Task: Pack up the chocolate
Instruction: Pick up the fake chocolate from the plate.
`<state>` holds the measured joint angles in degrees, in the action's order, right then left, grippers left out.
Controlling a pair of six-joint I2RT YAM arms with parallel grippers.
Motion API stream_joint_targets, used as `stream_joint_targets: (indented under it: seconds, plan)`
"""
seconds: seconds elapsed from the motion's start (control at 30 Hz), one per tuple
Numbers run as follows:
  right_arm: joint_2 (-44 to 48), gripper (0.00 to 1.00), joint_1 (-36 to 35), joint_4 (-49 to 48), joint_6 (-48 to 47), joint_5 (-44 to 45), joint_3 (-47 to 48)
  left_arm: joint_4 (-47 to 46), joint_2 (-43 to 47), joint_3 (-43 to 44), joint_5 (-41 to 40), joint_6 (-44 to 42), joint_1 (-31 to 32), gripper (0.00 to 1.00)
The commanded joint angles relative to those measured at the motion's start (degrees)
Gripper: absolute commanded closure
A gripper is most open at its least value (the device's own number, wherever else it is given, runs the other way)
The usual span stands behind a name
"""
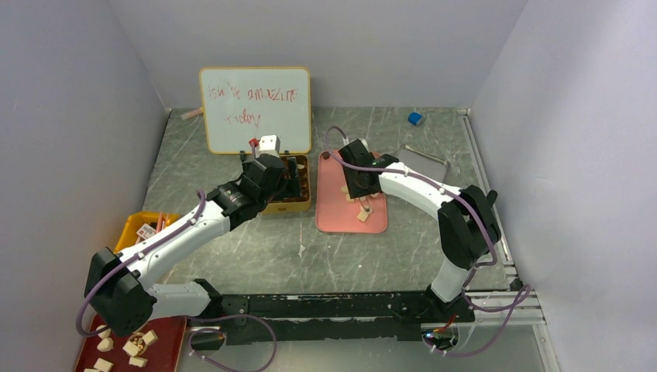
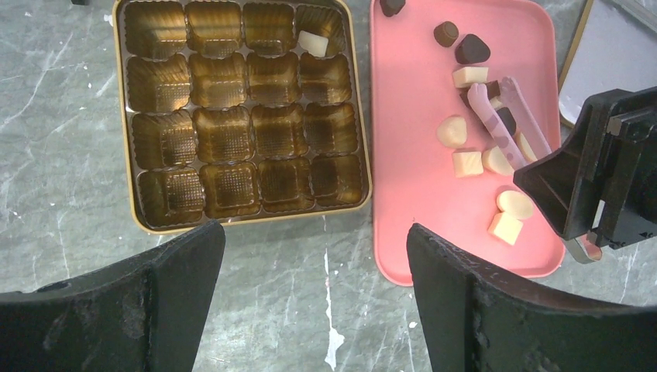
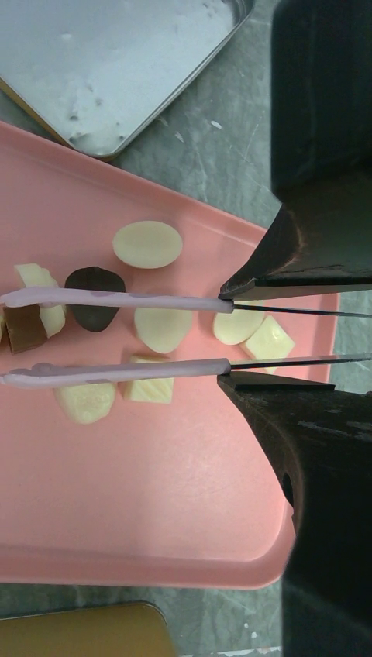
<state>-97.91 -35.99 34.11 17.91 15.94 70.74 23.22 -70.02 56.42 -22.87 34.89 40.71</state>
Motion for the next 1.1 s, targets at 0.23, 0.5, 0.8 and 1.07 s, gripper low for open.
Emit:
stream_joint_targets:
  seconds: [0.23, 0.5, 0.8, 1.07]
  plan:
    - [-2.06, 0.60, 2.09, -2.99, -2.09, -1.36, 3.94, -2.04, -1.06, 1.27, -1.45, -1.24, 0.16, 0.08]
    - [-1.80, 0.85, 2.37, -2.89, -2.53, -2.86, 4.14, -1.82, -1.48, 1.82, -1.60, -0.85, 0.16, 0.08]
    - [1.74, 0.97, 2.29, -1.36, -2.43, -4.42, 5.02, -1.21, -0.08, 1.74, -2.19, 0.17, 0.16, 0.09]
    - [3.96, 0.98, 1.51, 0.76, -2.37, -6.04, 7.69, -0.18, 1.88, 2.13, -3.48, 0.32, 0.11, 0.09]
